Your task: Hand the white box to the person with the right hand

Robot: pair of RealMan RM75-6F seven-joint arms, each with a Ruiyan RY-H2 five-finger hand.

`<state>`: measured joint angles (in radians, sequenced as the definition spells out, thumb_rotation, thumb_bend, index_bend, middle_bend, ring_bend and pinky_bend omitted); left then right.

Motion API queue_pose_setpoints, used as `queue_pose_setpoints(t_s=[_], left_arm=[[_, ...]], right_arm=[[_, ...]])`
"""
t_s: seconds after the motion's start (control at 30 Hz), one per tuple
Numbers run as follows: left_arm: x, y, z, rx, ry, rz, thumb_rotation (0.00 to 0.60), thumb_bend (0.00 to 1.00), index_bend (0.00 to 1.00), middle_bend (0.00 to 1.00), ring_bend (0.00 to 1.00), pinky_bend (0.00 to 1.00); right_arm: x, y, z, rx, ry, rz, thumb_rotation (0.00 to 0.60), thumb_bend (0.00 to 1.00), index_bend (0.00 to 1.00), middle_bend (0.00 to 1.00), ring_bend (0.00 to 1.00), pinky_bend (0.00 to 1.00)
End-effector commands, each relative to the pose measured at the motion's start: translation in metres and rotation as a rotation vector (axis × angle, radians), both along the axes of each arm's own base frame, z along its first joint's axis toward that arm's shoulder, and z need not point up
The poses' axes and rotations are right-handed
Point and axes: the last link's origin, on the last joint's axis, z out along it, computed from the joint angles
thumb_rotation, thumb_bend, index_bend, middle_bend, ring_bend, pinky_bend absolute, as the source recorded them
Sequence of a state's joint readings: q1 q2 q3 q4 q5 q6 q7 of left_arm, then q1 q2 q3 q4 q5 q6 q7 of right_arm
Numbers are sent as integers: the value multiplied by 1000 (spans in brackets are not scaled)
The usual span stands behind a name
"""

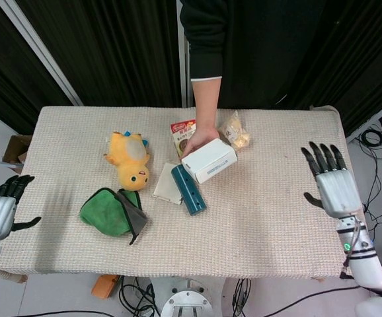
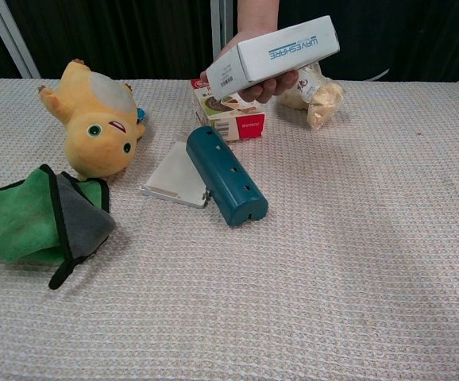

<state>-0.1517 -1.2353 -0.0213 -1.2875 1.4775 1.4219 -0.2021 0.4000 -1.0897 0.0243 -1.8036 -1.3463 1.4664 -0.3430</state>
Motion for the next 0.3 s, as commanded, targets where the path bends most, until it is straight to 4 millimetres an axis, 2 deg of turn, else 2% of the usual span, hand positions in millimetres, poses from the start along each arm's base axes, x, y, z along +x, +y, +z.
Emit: queue_pose_setpoints(t_s=[0.03, 0.17, 0.3], left_arm=[[0, -10, 4, 60, 37, -4, 600, 91, 136, 118, 76, 197], [-3, -22, 3, 104, 55, 2, 600, 91, 135, 110, 76, 193], [-5, -31, 2, 109, 63, 13, 600, 90, 134, 105, 76, 190]], right_arm=[[-72, 60, -8, -82, -56, -137, 600, 6, 0, 0, 0, 0], [-95, 77, -28, -65, -123, -164, 600, 6, 0, 0, 0, 0], [-101, 77, -46, -23, -109, -161, 600, 7, 0, 0, 0, 0]])
